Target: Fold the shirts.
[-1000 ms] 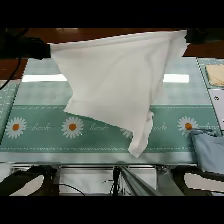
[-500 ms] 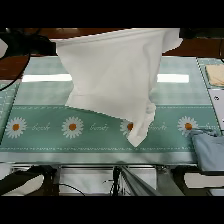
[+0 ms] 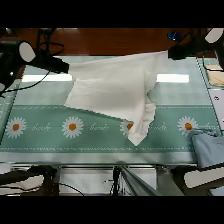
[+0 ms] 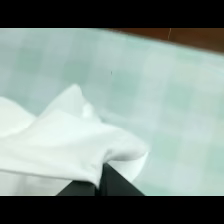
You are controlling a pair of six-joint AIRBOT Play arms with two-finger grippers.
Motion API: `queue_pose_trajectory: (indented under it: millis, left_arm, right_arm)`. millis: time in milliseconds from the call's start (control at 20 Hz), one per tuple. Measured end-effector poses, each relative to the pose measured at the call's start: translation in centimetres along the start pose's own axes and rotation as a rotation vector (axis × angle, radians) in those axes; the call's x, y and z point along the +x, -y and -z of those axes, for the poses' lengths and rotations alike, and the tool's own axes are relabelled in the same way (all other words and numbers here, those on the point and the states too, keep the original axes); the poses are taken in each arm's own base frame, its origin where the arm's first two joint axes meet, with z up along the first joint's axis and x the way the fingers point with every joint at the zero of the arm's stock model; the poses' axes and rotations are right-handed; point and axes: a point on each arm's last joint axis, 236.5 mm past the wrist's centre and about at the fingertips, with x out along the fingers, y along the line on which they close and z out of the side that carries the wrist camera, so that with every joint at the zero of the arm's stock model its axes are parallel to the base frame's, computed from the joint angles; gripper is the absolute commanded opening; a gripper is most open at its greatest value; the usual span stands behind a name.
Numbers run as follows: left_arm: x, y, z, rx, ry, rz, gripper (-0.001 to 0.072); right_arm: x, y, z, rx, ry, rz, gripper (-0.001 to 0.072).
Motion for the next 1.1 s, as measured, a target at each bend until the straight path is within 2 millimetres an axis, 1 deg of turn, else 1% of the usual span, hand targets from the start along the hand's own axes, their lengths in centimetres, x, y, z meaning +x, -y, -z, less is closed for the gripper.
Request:
queue_pose_trajectory:
  millis: [50,100,150,200,250,300,350,400,450,500,600,700,750,800,900,950,1000,1050,1100]
  left_arm:
    - [1.0,0.5,0.9,-0.016,-0.042,0.020,0.0037]
    - [1.9,1.0,1.8,-0.032,-0.079,0.038,0.0070]
    - [2.5,1.4,2.4,-0.050,-0.106,0.052,0.0073]
    - [3.0,1.7,2.9,-0.068,-0.130,0.064,0.0086]
    - [3.3,1.8,3.3,-0.074,-0.148,0.065,0.0226]
    - [3.4,1.9,3.5,-0.084,-0.160,0.069,0.0391]
    - [3.5,2.0,3.3,-0.100,-0.157,0.075,0.0475]
    - [3.3,2.5,3.1,-0.107,-0.158,0.092,0.0489]
    - [2.9,2.5,2.8,-0.110,-0.162,0.097,0.0489]
    - [2.3,2.4,2.2,-0.116,-0.154,0.099,0.0490]
    - [0.5,0.4,0.6,-0.103,-0.136,0.050,0.0490]
    - [-1.5,-2.3,-0.2,-0.088,-0.137,-0.010,0.0497]
    - [-2.4,-3.7,0.2,-0.092,-0.158,-0.036,0.0588]
    - [-3.0,-5.2,0.9,-0.105,-0.190,-0.060,0.0643]
    - [-3.6,-7.3,3.9,-0.157,-0.290,-0.063,0.0643]
    - [-3.6,-7.7,5.7,-0.192,-0.346,-0.035,0.0643]
    - [-3.3,-7.6,7.7,-0.225,-0.403,0.007,0.0643]
    - [-3.0,-7.1,9.6,-0.262,-0.455,0.072,0.0643]
    - [-2.5,-6.4,11.1,-0.291,-0.491,0.136,0.0643]
  right_arm:
    - [0.6,-0.1,0.8,0.008,-0.032,-0.008,0.0030]
    - [1.0,-0.2,1.5,0.015,-0.060,-0.016,0.0079]
    - [1.3,-0.4,2.0,0.021,-0.082,-0.025,0.0149]
    - [1.6,-0.6,2.4,0.028,-0.097,-0.037,0.0165]
    - [1.7,-0.7,2.6,0.032,-0.104,-0.041,0.0189]
    - [1.7,-1.0,2.8,0.045,-0.113,-0.058,0.0300]
    - [1.6,-1.5,2.8,0.057,-0.114,-0.080,0.0399]
    - [1.3,-2.5,2.7,0.069,-0.113,-0.113,0.0454]
    - [0.6,-3.1,2.5,0.068,-0.106,-0.134,0.0466]
    - [-0.2,-3.3,2.1,0.066,-0.094,-0.138,0.0466]
    - [-2.5,-2.7,1.5,0.034,-0.069,-0.103,0.0464]
    - [-5.0,-1.3,1.5,0.003,-0.063,-0.041,0.0462]
    - [-6.1,-0.1,1.7,-0.003,-0.069,-0.005,0.0461]
    - [-7.1,1.4,2.3,-0.001,-0.086,0.035,0.0460]
    - [-8.1,3.8,4.2,0.038,-0.137,0.071,0.0461]
    - [-8.2,4.8,5.5,0.066,-0.168,0.075,0.0462]
    - [-8.0,5.5,7.2,0.105,-0.209,0.063,0.0463]
    - [-7.7,5.8,8.9,0.148,-0.245,0.036,0.0465]
    - [-7.2,5.7,10.6,0.186,-0.282,-0.005,0.0470]
